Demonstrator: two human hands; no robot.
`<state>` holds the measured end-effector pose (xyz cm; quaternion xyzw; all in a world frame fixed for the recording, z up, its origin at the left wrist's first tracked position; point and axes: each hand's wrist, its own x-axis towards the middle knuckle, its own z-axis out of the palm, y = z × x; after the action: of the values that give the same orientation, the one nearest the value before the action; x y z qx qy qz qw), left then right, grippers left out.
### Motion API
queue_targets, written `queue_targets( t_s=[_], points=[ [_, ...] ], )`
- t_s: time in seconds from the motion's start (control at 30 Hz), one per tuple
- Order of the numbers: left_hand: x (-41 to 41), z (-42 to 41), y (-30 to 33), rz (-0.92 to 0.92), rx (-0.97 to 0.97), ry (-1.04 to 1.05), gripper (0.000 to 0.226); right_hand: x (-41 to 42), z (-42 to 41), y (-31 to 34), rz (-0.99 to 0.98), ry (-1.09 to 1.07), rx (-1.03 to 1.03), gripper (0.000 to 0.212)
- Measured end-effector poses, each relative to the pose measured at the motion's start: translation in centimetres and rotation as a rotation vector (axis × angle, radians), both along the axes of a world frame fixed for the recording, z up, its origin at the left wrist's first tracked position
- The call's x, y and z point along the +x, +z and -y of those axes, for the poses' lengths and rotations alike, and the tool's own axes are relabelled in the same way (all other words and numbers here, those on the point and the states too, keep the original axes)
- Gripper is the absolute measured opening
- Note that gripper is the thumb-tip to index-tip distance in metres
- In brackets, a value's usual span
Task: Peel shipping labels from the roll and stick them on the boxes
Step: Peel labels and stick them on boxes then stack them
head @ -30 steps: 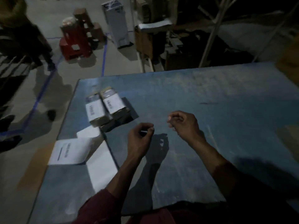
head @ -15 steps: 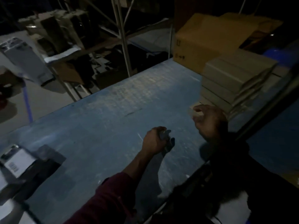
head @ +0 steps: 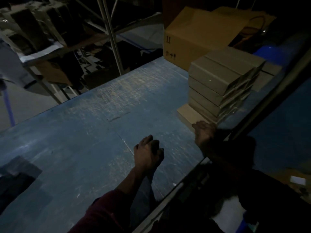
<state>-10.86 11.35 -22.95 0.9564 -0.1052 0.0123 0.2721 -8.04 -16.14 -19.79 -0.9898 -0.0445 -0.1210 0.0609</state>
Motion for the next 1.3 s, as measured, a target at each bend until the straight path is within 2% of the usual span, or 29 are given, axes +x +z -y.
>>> queue_targets(
  t_s=[0.07,0.13,0.2,0.27,0.33,0.43,0.5,0.6,0.7,0.8,0.87,0.93,1.0,1.1,1.2,1.3],
  points=[
    [0.0,0.0,0.4,-0.030,-0.030,0.002,0.060,-1.3,-0.2,-0.8,0.109,0.102,-0.021,0.031],
    [0.3,-0.1,0.8,-0.094,-0.036,0.008,0.076,-2.4,-0.8,-1.3,0.190,0.127,0.057,0.036],
    [0.5,-0.1,1.0,-0.121,-0.017,0.018,0.082,-2.7,-1.3,-1.4,0.122,0.071,0.120,0.045],
    [0.8,-0.2,1.4,-0.136,-0.010,0.028,0.074,-2.7,-1.4,-1.7,-0.024,0.004,0.086,0.071],
    [1.1,-0.5,1.5,-0.155,-0.049,0.015,0.067,-2.4,-1.6,-2.0,-0.102,-0.011,0.152,0.079],
    [1.6,-1.5,1.7,-0.158,-0.216,0.027,0.052,-1.6,-1.9,-1.3,-0.220,-0.036,0.320,0.066],
    [1.7,-3.0,2.2,-0.163,-0.326,0.077,0.060,-0.8,-2.3,-0.6,-0.314,-0.047,0.536,0.061],
    [1.4,-6.6,2.9,-0.109,-0.498,0.125,0.069,0.2,-4.0,0.9,-0.395,-0.025,0.966,0.051],
    [0.3,-10.3,3.8,-0.093,-0.578,0.214,0.069,0.4,-7.3,3.2,-0.554,0.074,1.194,0.033],
    [-1.9,-13.8,4.7,-0.146,-0.589,0.194,0.085,0.7,-11.2,3.7,-0.684,0.182,1.210,0.018],
    [-3.7,-16.1,5.0,-0.183,-0.548,0.172,0.085,0.7,-14.1,3.6,-0.810,0.185,1.193,0.007],
    [-5.7,-18.1,5.0,-0.196,-0.550,0.215,0.065,0.5,-17.1,3.9,-0.964,0.161,1.183,0.011],
    [-7.9,-19.9,5.2,-0.196,-0.643,0.347,0.041,0.1,-20.1,4.2,-1.079,0.146,1.153,0.025],
    [-11.0,-22.4,5.4,-0.203,-0.732,0.484,0.019,-0.6,-23.7,4.6,-1.193,0.180,1.062,0.045],
    [-13.3,-24.1,5.7,-0.186,-0.721,0.530,0.011,-1.1,-26.8,4.0,-1.124,0.323,0.923,0.060],
    [-14.9,-25.4,5.4,-0.157,-0.685,0.562,0.027,-1.6,-29.1,2.8,-0.970,0.409,0.824,0.051]
  ],
)
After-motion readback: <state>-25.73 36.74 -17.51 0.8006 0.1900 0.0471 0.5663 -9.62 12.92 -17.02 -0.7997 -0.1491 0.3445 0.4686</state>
